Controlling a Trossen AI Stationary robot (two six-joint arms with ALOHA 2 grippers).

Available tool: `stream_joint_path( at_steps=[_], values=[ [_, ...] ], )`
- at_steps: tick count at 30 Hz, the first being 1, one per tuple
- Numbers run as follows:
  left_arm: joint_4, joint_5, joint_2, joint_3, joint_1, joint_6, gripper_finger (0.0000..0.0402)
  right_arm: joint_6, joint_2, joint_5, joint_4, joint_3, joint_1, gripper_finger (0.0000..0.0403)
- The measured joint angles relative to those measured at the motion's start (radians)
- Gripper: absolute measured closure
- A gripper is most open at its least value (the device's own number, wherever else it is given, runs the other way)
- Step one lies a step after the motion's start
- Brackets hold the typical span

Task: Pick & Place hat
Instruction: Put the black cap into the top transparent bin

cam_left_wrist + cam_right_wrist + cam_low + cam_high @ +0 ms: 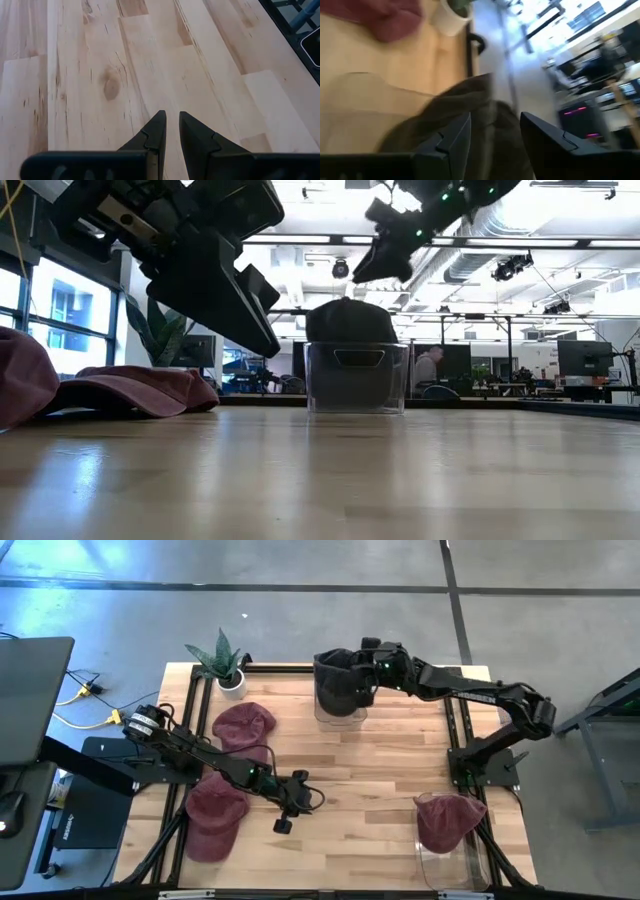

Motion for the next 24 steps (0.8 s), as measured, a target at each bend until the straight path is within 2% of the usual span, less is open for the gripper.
stream_joint_path(
  at_steps=[5,10,13,19,24],
  values=[
    [0.0,0.0,0.0,0.0,0.0,0.0,0.0353,0.162,-0.057,-0.071,-0.228,0.0,-0.002,0.0248],
    [0.0,0.0,0.0,0.0,0.0,-0.002,0.0353,0.222,-0.032,-0.076,-0.449,-0.004,-0.04,0.0272],
    [0.001,0.0,0.0,0.0,0.0,-0.003,0.0353,0.23,0.015,-0.028,-0.439,-0.004,-0.067,0.029],
    [0.003,0.0,0.0,0.0,0.0,-0.003,0.0353,0.226,0.126,0.088,-0.247,-0.003,-0.11,0.0328],
    [0.002,0.0,0.0,0.0,0.0,-0.001,0.0353,0.224,0.162,0.241,-0.211,-0.003,-0.123,0.035]
  ],
)
